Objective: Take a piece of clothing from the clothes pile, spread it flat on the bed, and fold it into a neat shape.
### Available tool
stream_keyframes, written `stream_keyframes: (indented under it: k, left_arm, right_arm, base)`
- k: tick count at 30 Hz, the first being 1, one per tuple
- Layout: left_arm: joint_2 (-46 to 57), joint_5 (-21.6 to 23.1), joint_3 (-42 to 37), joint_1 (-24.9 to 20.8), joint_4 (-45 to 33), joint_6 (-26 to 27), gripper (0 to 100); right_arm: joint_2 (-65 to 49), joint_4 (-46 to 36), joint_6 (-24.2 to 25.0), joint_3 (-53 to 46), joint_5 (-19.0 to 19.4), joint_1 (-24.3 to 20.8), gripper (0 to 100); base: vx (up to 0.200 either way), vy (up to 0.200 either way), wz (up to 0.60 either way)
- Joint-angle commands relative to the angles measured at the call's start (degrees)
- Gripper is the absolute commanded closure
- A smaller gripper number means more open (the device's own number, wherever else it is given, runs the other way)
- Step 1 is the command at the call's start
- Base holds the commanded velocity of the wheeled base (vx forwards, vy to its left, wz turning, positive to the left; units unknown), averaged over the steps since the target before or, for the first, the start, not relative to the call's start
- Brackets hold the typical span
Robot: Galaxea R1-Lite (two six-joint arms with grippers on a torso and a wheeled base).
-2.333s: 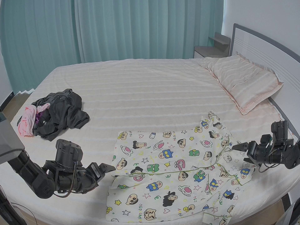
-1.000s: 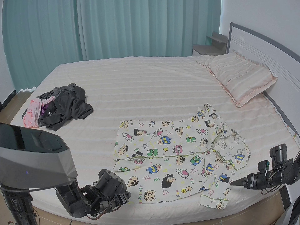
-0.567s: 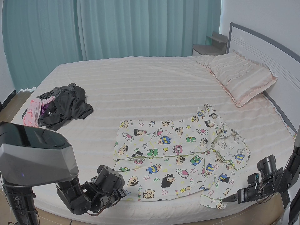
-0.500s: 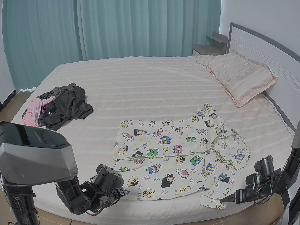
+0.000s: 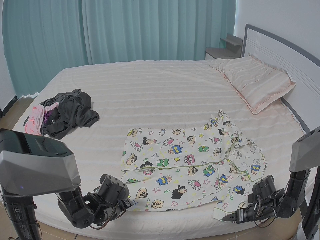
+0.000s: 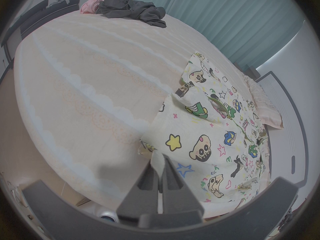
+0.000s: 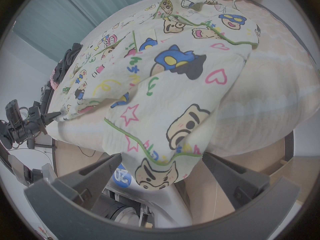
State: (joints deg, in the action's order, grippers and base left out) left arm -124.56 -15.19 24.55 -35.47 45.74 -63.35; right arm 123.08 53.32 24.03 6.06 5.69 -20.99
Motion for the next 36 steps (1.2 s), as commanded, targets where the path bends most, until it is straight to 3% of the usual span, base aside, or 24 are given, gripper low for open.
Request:
stream_keyframes:
  k: [1,9,13,18,22,27,36]
  left_arm:
    - [0.37,-0.02,-0.21,-0.03,0.05,-0.01,100]
    - [0.37,-0.02,-0.73,-0.56,0.23,0.07,100]
    - [0.37,-0.02,-0.82,-0.82,0.23,0.16,100]
    - [0.37,-0.02,-1.0,-1.09,0.23,0.25,100]
    - [0.37,0.07,-1.52,-1.97,0.23,0.34,100]
    - [0.37,-0.02,-2.32,-2.67,0.14,0.78,100]
    - [0.29,-0.02,-3.46,-3.64,0.14,1.57,100]
  right_arm:
    - [1.38,0.73,-0.03,-0.35,-1.21,0.25,100]
    - [-0.47,4.42,-1.35,-5.18,-2.7,1.3,100]
    - [-2.58,3.37,-4.78,-6.06,-2.79,3.68,100]
    - [-9.96,-4.1,-10.4,-6.06,-2.79,7.54,100]
    - [-17.52,-16.06,-15.94,-5.71,-2.88,9.74,100]
    - [-20.24,-22.47,-21.13,-5.27,-2.88,12.12,100]
    - [-19.72,-24.76,-22.27,-4.83,-5.34,11.76,100]
  base:
    - [0.0,0.0,0.0]
    - [0.0,0.0,0.0]
    - [0.0,0.0,0.0]
    - [0.0,0.0,0.0]
    - [0.0,0.0,0.0]
    - [0.0,0.0,0.0]
    - [0.0,0.0,0.0]
